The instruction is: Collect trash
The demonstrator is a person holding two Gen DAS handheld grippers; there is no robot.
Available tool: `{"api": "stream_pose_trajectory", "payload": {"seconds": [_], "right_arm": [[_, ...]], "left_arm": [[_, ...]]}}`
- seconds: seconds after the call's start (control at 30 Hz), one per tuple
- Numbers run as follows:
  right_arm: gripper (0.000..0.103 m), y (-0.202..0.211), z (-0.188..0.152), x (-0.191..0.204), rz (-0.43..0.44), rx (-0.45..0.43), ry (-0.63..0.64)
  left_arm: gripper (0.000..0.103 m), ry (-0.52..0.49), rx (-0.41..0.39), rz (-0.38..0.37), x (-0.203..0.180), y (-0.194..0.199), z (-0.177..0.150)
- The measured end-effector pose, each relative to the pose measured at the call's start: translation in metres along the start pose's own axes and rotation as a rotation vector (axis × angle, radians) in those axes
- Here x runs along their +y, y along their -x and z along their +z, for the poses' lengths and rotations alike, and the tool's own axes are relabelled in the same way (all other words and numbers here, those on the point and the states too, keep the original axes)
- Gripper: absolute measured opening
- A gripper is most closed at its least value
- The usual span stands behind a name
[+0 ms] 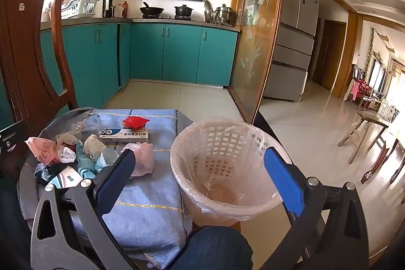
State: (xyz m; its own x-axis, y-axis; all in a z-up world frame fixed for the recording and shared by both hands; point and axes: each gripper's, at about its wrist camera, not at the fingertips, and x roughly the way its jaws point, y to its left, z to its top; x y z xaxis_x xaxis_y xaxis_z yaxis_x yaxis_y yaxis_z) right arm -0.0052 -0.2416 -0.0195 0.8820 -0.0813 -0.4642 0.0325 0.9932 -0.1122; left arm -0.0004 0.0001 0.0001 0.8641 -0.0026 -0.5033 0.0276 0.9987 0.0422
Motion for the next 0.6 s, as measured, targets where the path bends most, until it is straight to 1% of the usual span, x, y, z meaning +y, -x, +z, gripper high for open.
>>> {"api": "stream_pose_trajectory", "payload": {"seconds": [0.27, 0.3, 0.5, 0.6], "right_arm": [[0.1, -0.0004, 0.0001, -0.0003, 0.01, 0.004, -0.017], [0.1, 0.0005, -0.0015, 0.0057, 0.003, 0.002, -0.001], [0.1, 0.0009, 0.0021, 0.0015, 0.003, 0.003, 0.0], [0.1, -0.0002, -0.002, 0.0031, -0.004, -0.003, 0.007]], "left_arm": [[0.1, 0.001, 0.007, 0.001, 0.0001, -0.0008, 0.0001], [0.1, 0.0, 0.007, 0.003, 0.0001, -0.0008, 0.0001], [0.1, -0.001, 0.007, 0.005, 0.0001, 0.0009, -0.0008], [0.1, -0.001, 0.005, 0.006, -0.0025, 0.0027, 0.0005]]}}
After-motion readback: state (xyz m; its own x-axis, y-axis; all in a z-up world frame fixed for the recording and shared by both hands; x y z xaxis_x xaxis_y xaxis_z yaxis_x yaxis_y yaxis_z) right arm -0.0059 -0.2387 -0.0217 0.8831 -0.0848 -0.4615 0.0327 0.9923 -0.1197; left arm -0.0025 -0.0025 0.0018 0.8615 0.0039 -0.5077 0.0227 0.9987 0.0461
